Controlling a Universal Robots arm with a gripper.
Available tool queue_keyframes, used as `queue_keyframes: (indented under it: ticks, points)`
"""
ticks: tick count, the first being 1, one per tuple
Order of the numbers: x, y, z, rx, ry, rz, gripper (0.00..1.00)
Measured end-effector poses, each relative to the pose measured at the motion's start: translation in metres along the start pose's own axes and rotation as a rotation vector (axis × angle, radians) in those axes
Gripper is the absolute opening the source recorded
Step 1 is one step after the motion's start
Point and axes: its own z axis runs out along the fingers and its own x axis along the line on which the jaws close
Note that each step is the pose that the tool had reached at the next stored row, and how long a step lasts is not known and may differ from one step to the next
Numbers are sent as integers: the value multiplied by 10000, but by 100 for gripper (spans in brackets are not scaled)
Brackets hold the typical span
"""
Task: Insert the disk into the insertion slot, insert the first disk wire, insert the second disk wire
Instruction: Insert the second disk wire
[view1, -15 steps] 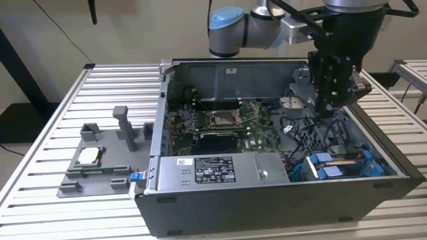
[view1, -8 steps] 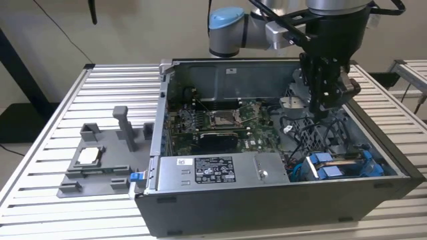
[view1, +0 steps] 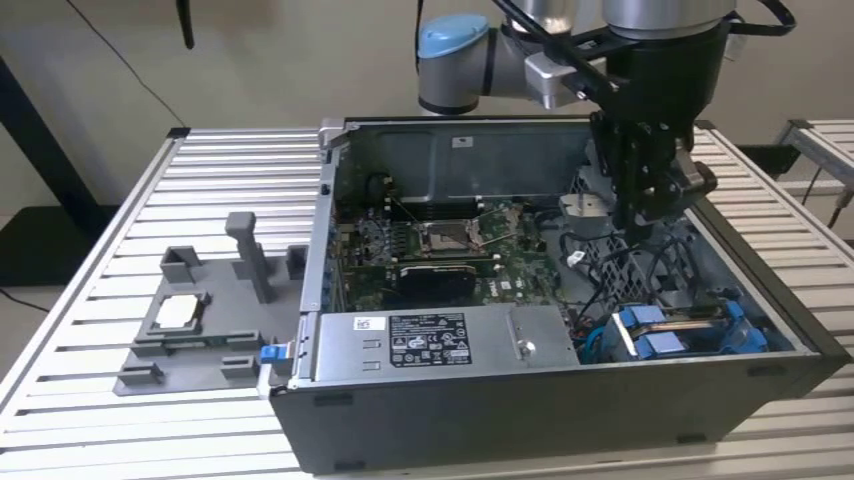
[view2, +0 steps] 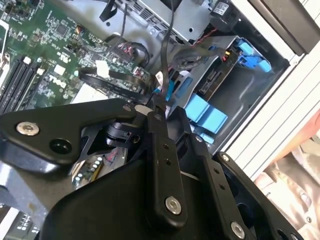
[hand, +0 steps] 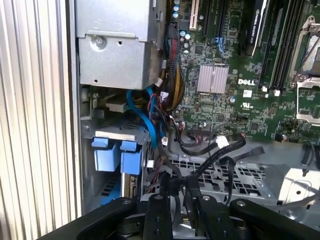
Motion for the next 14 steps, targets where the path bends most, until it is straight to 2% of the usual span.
queue_keyframes:
  ticks: [2, 4, 11, 14]
  points:
    - [-1, 21, -2, 10, 3, -65, 27]
    - [-3, 51, -5, 60, 14, -109, 27]
    - [-12, 143, 2, 352, 66, -213, 27]
    - [-8, 154, 18, 475, 76, -227, 27]
